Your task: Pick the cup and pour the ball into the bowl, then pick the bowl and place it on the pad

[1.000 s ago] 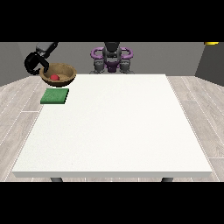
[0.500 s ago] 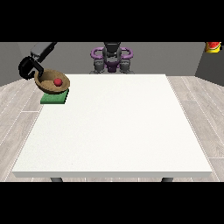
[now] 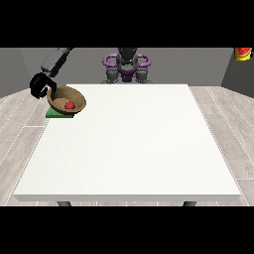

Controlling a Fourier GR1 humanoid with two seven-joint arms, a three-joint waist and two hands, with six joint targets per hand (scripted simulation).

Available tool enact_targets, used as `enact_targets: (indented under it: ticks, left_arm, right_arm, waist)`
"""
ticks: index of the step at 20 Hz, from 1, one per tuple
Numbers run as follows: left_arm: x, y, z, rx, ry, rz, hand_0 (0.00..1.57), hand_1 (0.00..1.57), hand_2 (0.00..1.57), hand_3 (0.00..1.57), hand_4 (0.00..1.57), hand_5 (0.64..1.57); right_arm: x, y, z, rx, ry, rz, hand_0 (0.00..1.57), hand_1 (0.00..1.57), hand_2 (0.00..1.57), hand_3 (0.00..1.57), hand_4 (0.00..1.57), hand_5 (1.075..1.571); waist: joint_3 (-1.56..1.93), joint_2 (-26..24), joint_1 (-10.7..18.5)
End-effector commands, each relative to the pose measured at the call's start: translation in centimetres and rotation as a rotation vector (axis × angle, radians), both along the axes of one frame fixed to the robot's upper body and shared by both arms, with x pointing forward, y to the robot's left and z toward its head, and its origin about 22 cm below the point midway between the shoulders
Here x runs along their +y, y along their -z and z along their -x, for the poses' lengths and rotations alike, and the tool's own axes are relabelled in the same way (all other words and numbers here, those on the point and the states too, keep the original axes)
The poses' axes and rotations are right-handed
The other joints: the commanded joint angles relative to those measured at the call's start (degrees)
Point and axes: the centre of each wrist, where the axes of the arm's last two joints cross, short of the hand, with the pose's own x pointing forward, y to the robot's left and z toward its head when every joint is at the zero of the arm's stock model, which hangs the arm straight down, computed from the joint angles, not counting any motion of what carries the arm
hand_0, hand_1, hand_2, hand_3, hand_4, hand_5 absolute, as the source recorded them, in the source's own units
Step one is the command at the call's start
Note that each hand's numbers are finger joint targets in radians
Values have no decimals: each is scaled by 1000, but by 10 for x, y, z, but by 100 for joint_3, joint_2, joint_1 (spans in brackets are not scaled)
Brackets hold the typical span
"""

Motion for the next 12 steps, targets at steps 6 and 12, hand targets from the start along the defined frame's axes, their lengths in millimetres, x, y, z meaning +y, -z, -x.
enact_targets:
  ticks: [6, 12]
  left_arm:
    - [1, -31, 3, -66, 3, -18, 0, 0, 0, 0, 1192, 1563]
    - [20, -15, 13, -61, -38, -1, 0, 0, 0, 0, 1192, 1562]
  right_arm:
    - [-39, -23, 11, -29, 143, -2, 1571, 1571, 1571, 1087, 0, 1550]
    - [-36, -28, 7, -79, 175, -19, 1465, 1465, 1389, 796, 0, 1539]
  waist:
    - [6, 301, 94]
    - [0, 324, 16]
